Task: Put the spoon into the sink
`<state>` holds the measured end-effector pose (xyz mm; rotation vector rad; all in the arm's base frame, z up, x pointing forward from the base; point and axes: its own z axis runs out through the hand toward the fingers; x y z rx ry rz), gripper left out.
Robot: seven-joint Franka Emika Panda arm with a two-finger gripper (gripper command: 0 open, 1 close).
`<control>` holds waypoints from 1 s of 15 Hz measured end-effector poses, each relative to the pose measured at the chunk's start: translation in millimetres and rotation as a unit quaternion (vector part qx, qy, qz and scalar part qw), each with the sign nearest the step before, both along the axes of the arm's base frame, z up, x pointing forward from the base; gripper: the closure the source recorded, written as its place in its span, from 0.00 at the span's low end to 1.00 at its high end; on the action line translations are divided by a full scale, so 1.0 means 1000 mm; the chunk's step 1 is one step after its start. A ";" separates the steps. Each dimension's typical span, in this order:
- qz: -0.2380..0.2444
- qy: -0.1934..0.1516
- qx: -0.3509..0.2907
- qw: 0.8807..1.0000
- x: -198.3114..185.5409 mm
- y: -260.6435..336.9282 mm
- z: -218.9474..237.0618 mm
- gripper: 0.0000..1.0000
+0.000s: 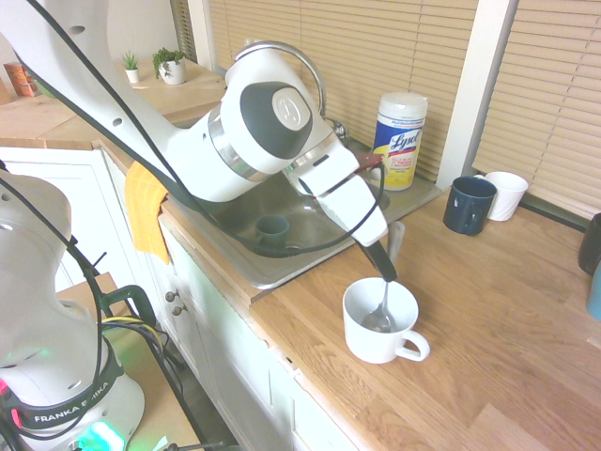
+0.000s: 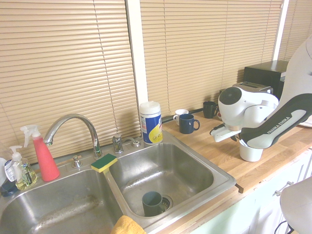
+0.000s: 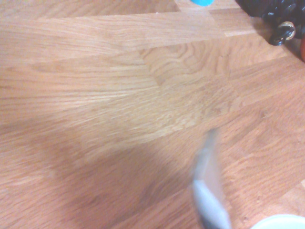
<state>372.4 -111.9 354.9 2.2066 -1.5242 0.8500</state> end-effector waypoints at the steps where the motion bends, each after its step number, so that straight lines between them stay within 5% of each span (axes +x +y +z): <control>1: -0.001 0.000 -0.001 1.000 0.000 -0.001 0.001 1.00; 15: -0.013 -0.036 0.018 0.999 -0.011 -0.033 0.009 1.00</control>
